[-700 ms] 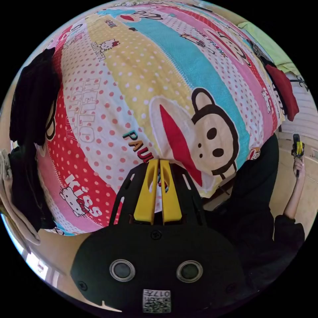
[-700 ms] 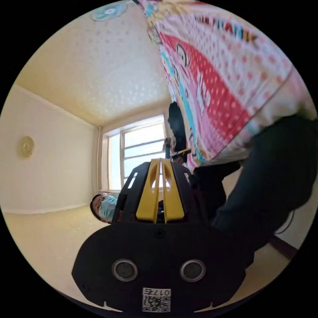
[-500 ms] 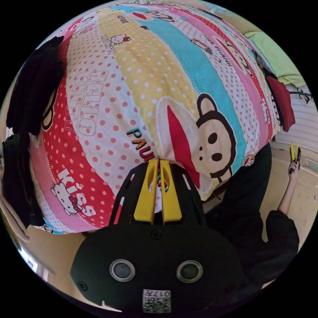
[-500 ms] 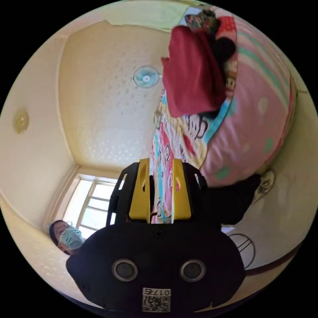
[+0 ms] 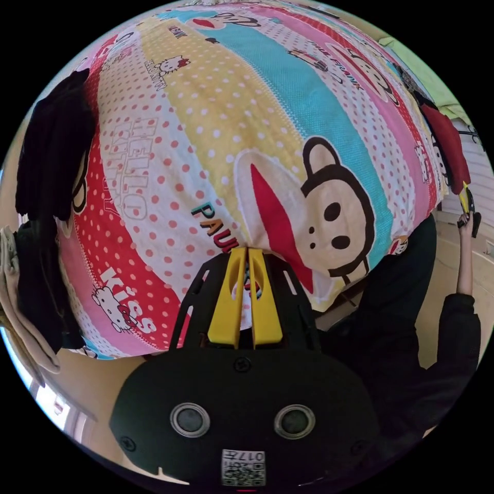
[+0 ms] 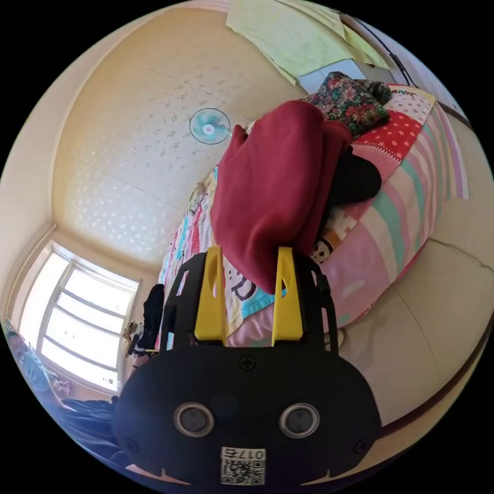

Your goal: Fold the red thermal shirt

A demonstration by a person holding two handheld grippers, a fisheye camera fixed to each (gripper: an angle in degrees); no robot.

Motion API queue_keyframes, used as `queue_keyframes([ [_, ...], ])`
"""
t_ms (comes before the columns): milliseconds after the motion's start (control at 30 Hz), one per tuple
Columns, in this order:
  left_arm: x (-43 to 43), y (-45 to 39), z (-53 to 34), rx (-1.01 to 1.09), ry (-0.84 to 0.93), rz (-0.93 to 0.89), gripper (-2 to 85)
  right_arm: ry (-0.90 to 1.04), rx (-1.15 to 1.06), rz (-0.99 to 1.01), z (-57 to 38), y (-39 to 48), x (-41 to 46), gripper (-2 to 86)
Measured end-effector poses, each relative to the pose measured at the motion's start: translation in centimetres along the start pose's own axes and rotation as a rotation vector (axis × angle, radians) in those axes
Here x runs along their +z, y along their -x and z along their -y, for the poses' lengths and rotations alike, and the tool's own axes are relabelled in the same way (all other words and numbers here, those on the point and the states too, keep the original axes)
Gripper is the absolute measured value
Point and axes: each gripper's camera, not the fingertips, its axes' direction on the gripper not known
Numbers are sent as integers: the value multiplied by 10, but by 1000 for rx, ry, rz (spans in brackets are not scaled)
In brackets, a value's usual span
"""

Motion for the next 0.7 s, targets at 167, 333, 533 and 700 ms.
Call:
queue_keyframes([
  [167, 18, 44, -20, -143, -121, -254, -10, 58, -82, 375, -6, 30, -1, 41],
  [333, 27, 46, -29, -143, -181, -234, -10, 357, -376, 297, -9, 131, 58, 17],
  [533, 34, 27, -37, -133, -221, -68, -10, 399, -769, -81, -85, 307, 153, 13],
  [700, 43, 28, -67, -157, -379, -55, -10, 543, -1003, -36, -206, 382, 212, 14],
])
